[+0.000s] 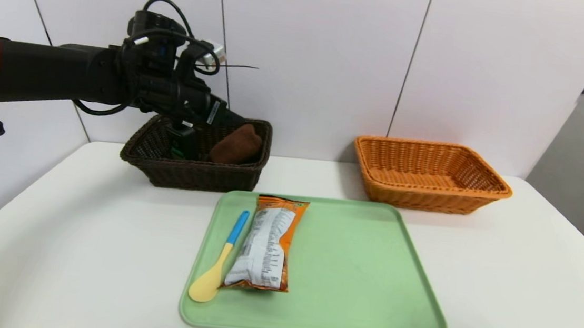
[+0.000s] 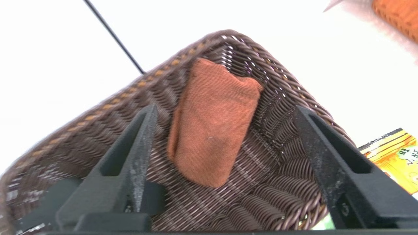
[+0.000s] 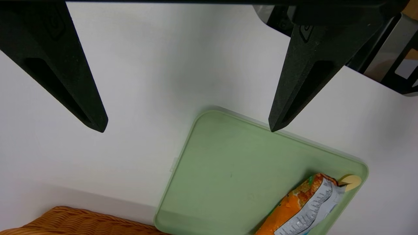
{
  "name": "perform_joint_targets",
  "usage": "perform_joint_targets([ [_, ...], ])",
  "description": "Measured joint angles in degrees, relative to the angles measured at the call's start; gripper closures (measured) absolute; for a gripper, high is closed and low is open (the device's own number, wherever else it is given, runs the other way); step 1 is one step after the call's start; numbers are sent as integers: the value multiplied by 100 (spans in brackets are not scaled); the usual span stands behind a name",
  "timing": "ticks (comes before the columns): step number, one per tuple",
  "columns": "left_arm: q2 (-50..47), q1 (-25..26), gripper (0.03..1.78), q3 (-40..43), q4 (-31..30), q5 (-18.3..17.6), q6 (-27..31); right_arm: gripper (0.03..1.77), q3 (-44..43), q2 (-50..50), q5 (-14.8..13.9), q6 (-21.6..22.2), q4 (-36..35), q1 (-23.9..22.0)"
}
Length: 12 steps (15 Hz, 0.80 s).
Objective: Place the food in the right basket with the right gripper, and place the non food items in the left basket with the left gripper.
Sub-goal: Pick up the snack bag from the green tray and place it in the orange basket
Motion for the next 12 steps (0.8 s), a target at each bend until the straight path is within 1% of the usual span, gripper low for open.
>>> perform_joint_targets([
  [3,-441,52,25,35,205,-13,-151,10,-93,-7,-2,113,9,0],
  [6,-1304,49,20,507,699,-59,-308,10,-335,139,0,204,16,41],
  [7,-1646,0,19,794,824,-61,-389,10,-432,238,5,207,22,52],
  [9,-2397,-227,17,1648,968,-61,-503,10,-606,474,11,227,24,177],
  [12,-3538,-645,15,3082,1062,-44,-623,10,-901,939,-2,462,9,575],
])
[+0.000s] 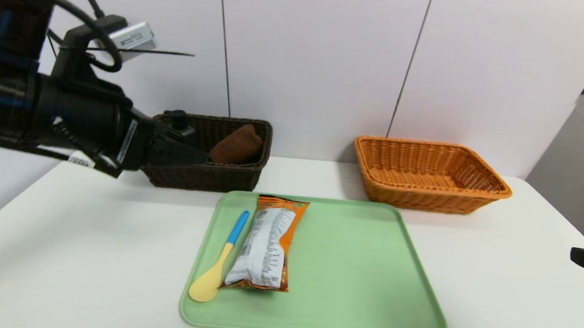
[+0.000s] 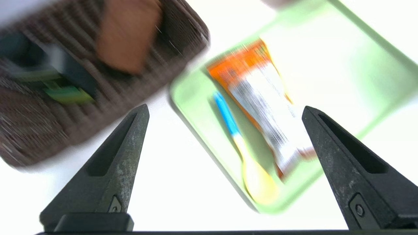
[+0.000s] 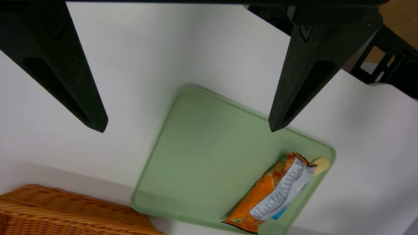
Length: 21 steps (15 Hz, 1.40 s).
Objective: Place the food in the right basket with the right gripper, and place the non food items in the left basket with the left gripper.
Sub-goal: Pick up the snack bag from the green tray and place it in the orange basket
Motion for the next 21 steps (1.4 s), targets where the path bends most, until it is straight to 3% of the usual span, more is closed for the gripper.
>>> perform_joint_targets([
  [5,-1257,-221,14,1276,315,38,-218,10,-545,942,-9,46,20,616],
  [13,-2226,-194,12,1122,1152,507,-254,10,-1783,2628,-117,72,110,1768],
  [16,-2348,-183,12,651,1495,521,-251,10,-2536,3218,-544,278,493,2137],
  [21,-2455,16,12,-116,2233,529,-208,10,-3858,4300,-1287,1050,1202,2789],
])
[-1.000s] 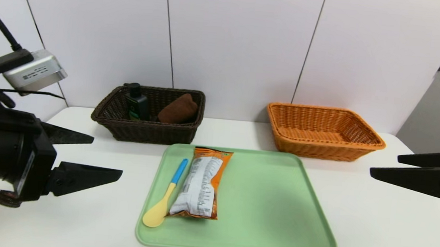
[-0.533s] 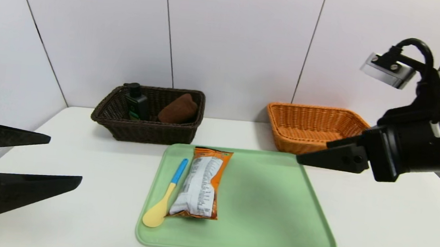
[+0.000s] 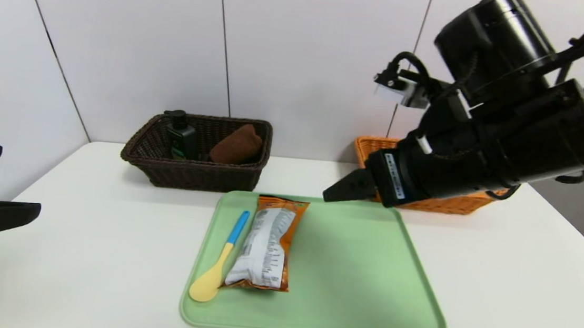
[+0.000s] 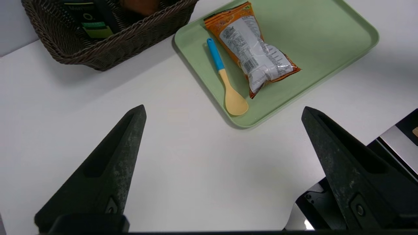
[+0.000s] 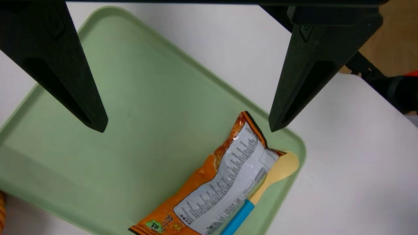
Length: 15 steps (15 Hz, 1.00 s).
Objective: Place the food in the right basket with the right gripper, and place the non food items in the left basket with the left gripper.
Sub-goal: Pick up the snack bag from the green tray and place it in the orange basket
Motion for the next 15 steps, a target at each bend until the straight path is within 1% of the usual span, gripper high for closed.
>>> perform_joint_targets([
  [2,-13,24,12,-37,18,-6,13,10,-640,463,-449,441,427,304],
  [3,-13,28,12,-48,21,-6,43,10,-962,705,-600,699,645,430],
  [4,-13,28,12,-59,18,-6,90,10,-1184,940,-686,952,835,550],
  [7,-13,30,12,-66,46,-9,106,10,-1395,1464,-780,1357,863,792],
  [9,-11,30,12,-52,105,-9,107,10,-1415,1731,-802,1643,672,894],
  [12,-9,30,12,-2,116,-17,107,10,-1431,2046,-802,1914,545,1005],
  [14,-9,30,12,33,116,-26,112,10,-1431,2210,-824,2194,300,1065],
  [15,-13,28,12,55,115,-30,112,10,-1431,2266,-855,2239,289,1097],
])
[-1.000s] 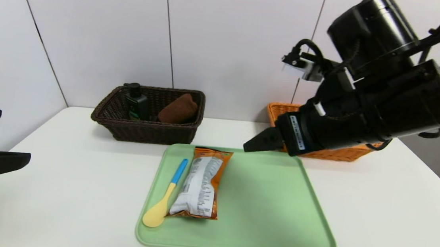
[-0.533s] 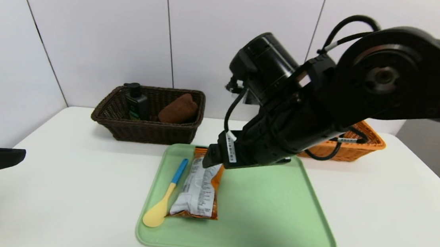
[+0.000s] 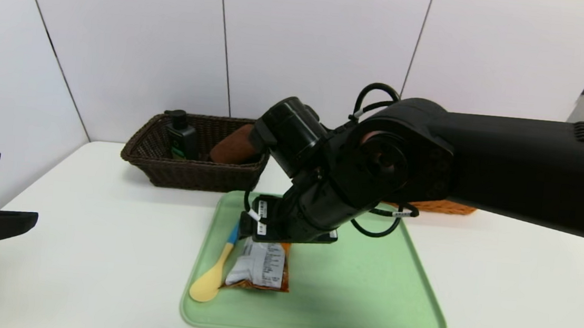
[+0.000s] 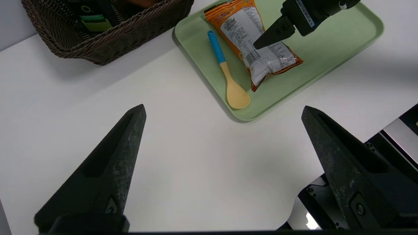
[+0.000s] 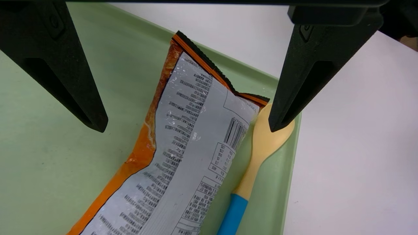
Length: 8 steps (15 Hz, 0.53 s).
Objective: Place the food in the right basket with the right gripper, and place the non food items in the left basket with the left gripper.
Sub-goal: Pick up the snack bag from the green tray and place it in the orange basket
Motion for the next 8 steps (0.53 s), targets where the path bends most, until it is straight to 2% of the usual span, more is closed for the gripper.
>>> perform_joint_targets([
  [2,-10,-4,12,41,-2,-2,-2,10,0,99,-234,5,-149,15],
  [8,-91,-6,12,262,-33,-15,24,10,-6,385,-1256,-37,-419,22],
])
